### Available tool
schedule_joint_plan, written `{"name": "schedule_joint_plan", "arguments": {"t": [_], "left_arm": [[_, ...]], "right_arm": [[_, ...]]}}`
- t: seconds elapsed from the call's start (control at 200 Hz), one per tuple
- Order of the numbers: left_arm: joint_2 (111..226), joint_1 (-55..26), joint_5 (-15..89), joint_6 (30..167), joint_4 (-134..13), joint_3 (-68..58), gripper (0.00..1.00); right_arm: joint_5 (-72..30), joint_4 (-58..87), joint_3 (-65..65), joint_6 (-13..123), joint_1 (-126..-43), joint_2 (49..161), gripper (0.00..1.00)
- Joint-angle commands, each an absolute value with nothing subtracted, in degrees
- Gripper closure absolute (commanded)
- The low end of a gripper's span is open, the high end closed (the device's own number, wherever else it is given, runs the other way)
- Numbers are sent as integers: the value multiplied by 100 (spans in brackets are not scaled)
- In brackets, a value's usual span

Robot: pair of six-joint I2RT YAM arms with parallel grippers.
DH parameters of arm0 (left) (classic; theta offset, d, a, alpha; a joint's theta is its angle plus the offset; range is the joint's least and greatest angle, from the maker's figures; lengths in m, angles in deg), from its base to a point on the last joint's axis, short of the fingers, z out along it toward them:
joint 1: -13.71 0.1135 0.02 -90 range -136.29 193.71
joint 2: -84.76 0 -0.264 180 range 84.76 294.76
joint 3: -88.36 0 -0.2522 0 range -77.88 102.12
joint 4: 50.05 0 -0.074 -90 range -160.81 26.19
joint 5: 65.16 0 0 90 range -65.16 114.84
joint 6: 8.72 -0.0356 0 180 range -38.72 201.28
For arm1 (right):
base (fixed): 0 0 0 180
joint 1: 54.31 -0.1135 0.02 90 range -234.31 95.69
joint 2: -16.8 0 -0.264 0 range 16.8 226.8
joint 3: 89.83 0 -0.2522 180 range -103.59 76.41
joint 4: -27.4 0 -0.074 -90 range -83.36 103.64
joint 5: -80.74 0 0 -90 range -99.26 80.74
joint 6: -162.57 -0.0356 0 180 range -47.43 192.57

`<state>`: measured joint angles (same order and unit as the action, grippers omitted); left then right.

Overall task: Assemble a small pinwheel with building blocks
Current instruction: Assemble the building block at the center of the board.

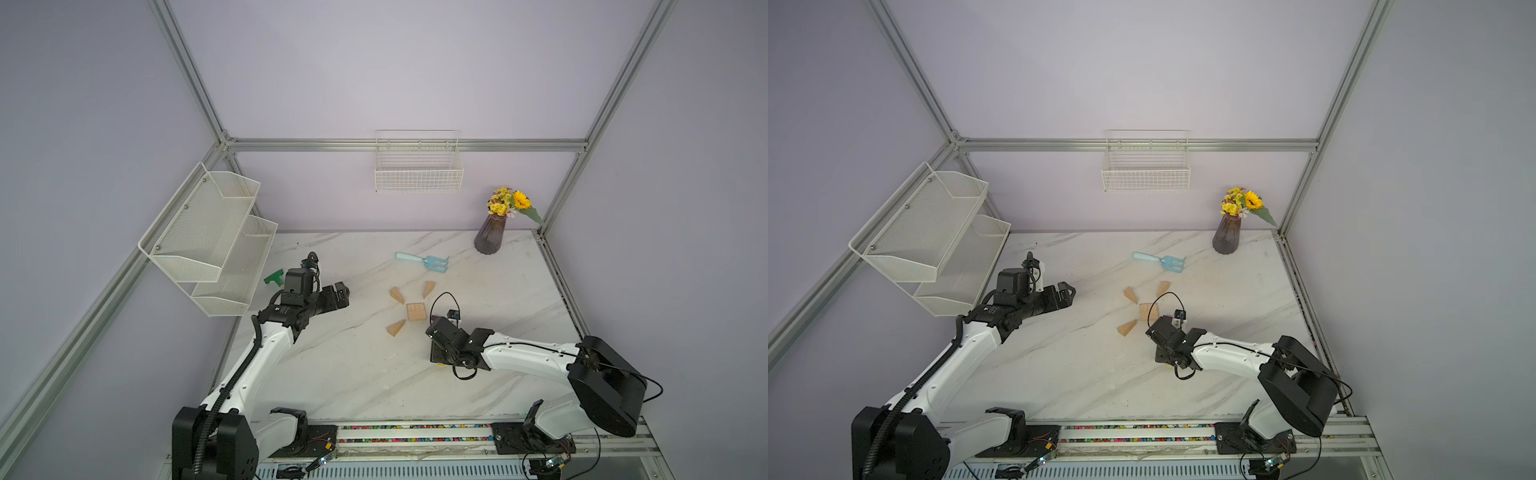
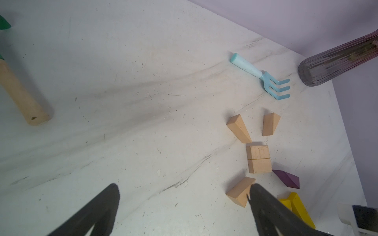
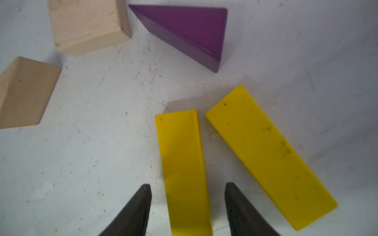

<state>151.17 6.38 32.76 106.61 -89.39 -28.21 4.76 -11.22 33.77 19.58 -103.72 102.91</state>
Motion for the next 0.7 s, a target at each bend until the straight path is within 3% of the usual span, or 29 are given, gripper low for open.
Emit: {"name": "schedule_joint_plan", "arguments": {"t": [0.0, 0.13, 0.26, 0.545, 0.695], "left_arm": [[14893, 677, 3335, 10559, -8833, -2843, 0], [14831, 677, 3309, 10570, -8864, -2888, 0], [14787, 677, 3293, 10607, -8881, -2957, 0], [14726, 677, 3254, 10639, -8871, -3120, 0], [14788, 677, 3296, 10643, -8833, -3126, 0]], "right_arm": [[463, -781, 3373, 2132, -10397, 10459, 46], [430, -667, 3092, 2402, -10398, 10676, 61], [293, -543, 2819, 2617, -10397, 10953, 67], [146, -358, 2528, 2752, -10399, 11326, 67], [233, -412, 2368, 2762, -10397, 11388, 54]]}}
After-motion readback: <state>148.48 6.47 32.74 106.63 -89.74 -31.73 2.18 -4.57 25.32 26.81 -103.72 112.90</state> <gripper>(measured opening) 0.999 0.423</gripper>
